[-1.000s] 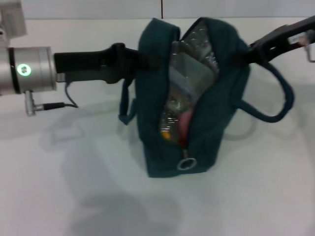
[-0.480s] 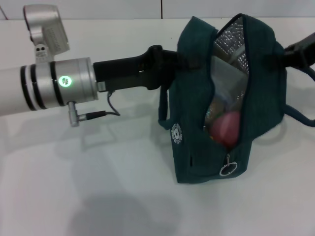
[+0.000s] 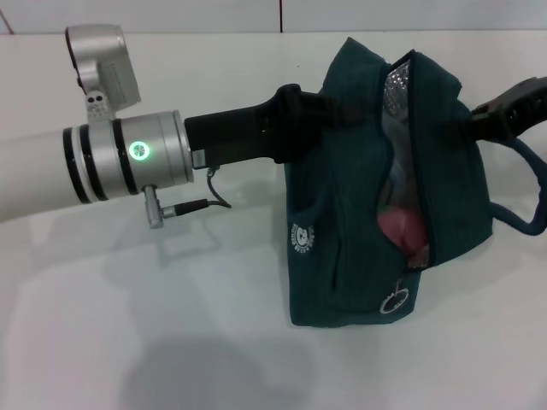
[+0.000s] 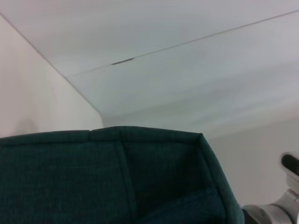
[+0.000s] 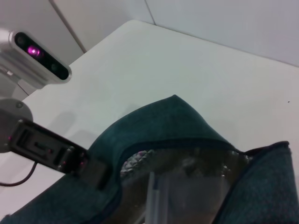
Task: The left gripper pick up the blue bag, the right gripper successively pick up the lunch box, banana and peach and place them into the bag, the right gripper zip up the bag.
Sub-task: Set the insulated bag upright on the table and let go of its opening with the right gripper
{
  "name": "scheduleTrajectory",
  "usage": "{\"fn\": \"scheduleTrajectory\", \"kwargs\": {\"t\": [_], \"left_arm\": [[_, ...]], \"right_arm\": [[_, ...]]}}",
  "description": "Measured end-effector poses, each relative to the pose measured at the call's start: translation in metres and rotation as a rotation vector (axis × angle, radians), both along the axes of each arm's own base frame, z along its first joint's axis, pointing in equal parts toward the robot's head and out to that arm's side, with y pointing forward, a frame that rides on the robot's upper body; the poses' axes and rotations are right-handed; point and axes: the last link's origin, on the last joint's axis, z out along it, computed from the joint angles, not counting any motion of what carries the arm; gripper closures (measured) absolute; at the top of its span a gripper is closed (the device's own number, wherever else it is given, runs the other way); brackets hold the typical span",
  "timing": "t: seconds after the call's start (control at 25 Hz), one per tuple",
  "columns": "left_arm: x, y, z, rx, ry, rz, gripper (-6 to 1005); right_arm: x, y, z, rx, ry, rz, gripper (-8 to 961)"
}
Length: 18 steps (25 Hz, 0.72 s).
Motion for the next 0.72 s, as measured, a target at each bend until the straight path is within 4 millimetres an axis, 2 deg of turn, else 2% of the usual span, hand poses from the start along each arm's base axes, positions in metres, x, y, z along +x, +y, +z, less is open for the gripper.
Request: {"fn": "scheduleTrajectory", "kwargs": {"t": [0.72], "left_arm": [[-0.004,-0.002,-0.012,0.005,-0.005,0.033,952]], "right_arm": [[-0.004,0.008,0.010,0.030,-0.008,0.017,845]]}}
